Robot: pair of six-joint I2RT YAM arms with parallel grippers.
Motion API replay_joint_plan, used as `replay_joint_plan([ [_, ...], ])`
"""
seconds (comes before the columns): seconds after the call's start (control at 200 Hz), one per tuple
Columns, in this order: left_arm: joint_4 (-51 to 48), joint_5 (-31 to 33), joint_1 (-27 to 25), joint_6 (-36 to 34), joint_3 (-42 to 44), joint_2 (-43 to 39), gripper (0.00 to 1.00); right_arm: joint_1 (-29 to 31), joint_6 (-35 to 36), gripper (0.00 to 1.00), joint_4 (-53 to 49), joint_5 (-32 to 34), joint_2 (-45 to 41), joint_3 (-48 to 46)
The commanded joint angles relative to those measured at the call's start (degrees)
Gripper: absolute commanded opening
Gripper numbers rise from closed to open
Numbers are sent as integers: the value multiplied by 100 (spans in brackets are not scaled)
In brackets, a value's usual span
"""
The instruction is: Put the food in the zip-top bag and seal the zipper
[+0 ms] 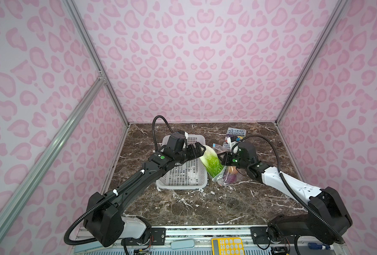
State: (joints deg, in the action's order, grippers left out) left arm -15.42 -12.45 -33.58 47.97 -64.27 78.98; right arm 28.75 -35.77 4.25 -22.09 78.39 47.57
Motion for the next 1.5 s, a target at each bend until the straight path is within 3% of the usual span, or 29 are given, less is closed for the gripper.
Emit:
replay_joint_plan([
  [0.0,-44,-3,142,82,26,135,98,-1,47,0,-38,-33,-17,50],
  [0.375,937,-220,147,870,-41,832,98,10,35,0,-3,-50,14,38],
  [0.88,1469,-440,-140,1101,-115,1395,100,3,35,0,14,-50,33,47],
  [1.1,1636,-526,-140,1125,-112,1514,76,4,26,0,14,-77,43,101],
  [1.245,1674,-592,-139,1124,-129,1618,66,4,44,0,-29,-68,16,120],
  [1.33,1674,-600,-140,1105,-121,1576,54,-2,59,0,-56,-50,4,150],
  [1.495,1651,-356,-140,974,-95,1264,44,4,16,0,-245,-100,18,421],
])
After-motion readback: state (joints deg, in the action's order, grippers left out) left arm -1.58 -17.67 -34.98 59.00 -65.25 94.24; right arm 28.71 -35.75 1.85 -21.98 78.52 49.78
